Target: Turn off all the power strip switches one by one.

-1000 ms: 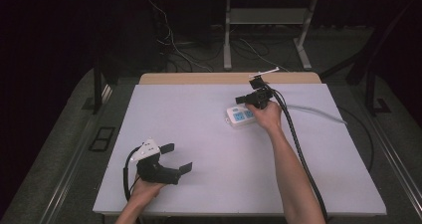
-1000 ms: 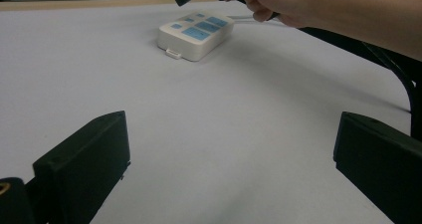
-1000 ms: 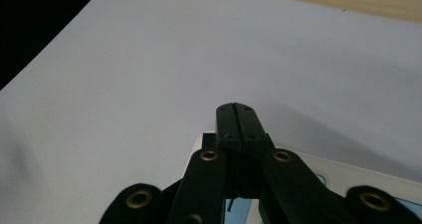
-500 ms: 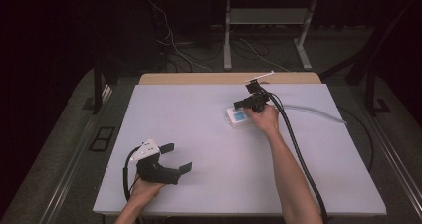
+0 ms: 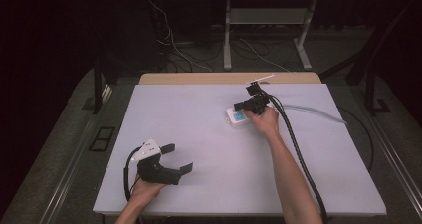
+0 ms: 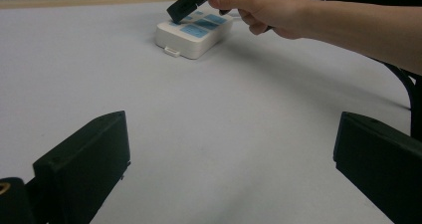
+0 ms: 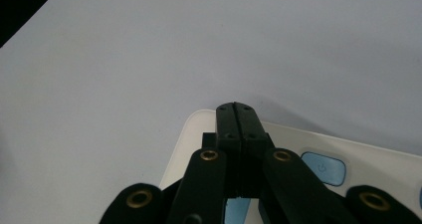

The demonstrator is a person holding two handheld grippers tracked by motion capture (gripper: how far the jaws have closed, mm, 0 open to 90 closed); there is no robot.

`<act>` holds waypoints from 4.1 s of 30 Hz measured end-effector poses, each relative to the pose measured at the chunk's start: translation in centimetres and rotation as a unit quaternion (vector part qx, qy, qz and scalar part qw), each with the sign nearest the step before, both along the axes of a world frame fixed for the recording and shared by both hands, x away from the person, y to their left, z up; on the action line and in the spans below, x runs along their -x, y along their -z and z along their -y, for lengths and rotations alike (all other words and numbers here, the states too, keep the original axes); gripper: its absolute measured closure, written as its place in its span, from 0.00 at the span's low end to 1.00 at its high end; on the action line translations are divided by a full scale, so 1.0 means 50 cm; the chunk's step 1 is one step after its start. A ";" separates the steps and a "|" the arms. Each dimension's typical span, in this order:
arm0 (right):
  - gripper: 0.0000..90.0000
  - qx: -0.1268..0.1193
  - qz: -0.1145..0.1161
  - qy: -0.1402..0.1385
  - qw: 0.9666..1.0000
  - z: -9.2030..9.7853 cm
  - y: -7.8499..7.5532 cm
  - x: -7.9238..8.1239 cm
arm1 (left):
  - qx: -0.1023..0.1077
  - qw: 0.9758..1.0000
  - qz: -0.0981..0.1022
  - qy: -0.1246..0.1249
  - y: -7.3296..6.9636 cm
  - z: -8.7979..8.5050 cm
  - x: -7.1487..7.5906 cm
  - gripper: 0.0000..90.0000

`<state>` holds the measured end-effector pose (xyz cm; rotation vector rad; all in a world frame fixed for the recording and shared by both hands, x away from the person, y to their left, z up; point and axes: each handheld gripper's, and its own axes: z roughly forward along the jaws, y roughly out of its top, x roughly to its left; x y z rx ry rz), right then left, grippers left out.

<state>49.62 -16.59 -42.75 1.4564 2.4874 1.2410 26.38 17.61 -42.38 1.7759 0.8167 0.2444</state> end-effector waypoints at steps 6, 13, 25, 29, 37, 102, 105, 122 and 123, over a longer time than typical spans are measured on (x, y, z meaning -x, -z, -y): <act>1.00 0.009 0.012 -0.010 1.000 -0.001 0.000 0.001 | -0.003 1.000 -0.001 0.003 0.002 0.003 0.000 0.00; 1.00 0.026 0.026 -0.007 0.999 -0.009 0.000 0.008 | -0.004 1.000 -0.002 0.005 0.002 0.007 0.000 0.00; 1.00 0.019 0.026 -0.001 0.999 -0.007 0.002 0.009 | -0.002 1.000 -0.003 0.006 0.002 0.006 0.001 0.00; 1.00 0.026 0.023 -0.003 0.999 -0.010 -0.002 0.009 | 0.000 1.000 -0.001 0.004 0.001 0.005 0.001 0.00; 1.00 0.034 0.015 0.000 0.999 0.006 -0.011 0.004 | 0.002 1.000 -0.001 0.003 0.001 0.002 0.001 0.00; 1.00 0.042 0.009 0.014 0.999 0.059 -0.011 -0.021 | 0.002 1.000 -0.002 0.000 0.001 -0.001 -0.001 0.00; 1.00 0.038 0.008 0.015 0.999 0.060 -0.010 -0.020 | 0.002 1.000 -0.001 -0.001 0.001 -0.001 -0.002 0.00; 1.00 0.061 0.021 0.022 0.998 0.050 -0.010 -0.012 | 0.000 1.000 -0.001 0.001 0.001 0.003 0.001 0.00; 1.00 0.062 0.023 0.020 0.998 0.049 -0.010 -0.012 | 0.001 1.000 -0.001 0.001 0.000 0.003 0.001 0.00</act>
